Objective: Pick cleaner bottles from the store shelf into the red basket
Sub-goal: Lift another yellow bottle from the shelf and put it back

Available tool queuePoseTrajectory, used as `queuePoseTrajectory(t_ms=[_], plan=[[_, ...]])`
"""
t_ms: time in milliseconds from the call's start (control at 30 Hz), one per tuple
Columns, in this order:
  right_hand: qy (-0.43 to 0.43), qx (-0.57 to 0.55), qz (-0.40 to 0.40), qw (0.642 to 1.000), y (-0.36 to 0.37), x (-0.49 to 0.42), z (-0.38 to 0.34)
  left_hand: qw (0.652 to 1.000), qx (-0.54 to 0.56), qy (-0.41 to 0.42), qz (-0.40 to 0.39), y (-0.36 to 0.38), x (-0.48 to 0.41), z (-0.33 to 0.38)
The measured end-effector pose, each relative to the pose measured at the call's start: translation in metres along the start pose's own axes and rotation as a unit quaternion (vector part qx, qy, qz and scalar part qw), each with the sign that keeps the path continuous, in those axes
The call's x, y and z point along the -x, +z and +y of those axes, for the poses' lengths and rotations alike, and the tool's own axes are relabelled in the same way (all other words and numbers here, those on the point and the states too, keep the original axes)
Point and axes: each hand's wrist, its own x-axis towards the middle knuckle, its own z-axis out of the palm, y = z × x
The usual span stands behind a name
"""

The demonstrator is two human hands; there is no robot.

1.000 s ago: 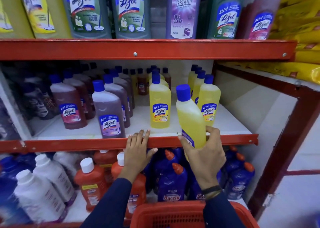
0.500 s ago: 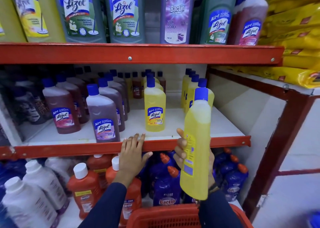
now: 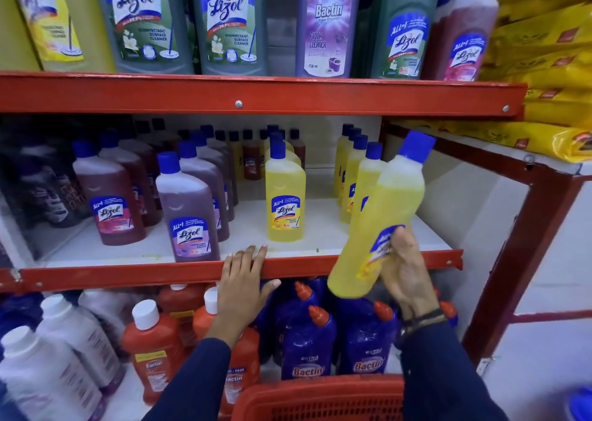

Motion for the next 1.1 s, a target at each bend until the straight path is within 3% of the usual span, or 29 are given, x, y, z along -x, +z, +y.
queuePoseTrajectory(t_ms=[133, 300, 567, 1100], plan=[[-0.053, 0.102, 0.034, 0.993, -0.019, -0.032, -0.03, 1.0, 0.002, -0.003, -0.002, 0.0, -0.001, 0.001], [-0.029, 0.156, 0.037, 0.987, -0.048, -0.059, -0.033, 1.0, 0.01, -0.009, -0.012, 0.004, -0.001, 0.0], [0.039, 0.151, 0.041, 0.987, -0.084, -0.077, -0.01, 1.0, 0.002, -0.015, -0.019, 0.008, -0.003, 0.0], [0.056, 0.154, 0.034, 0.986, -0.089, -0.084, 0.0, 0.999, 0.008, -0.022, -0.032, 0.002, -0.003, 0.003]])
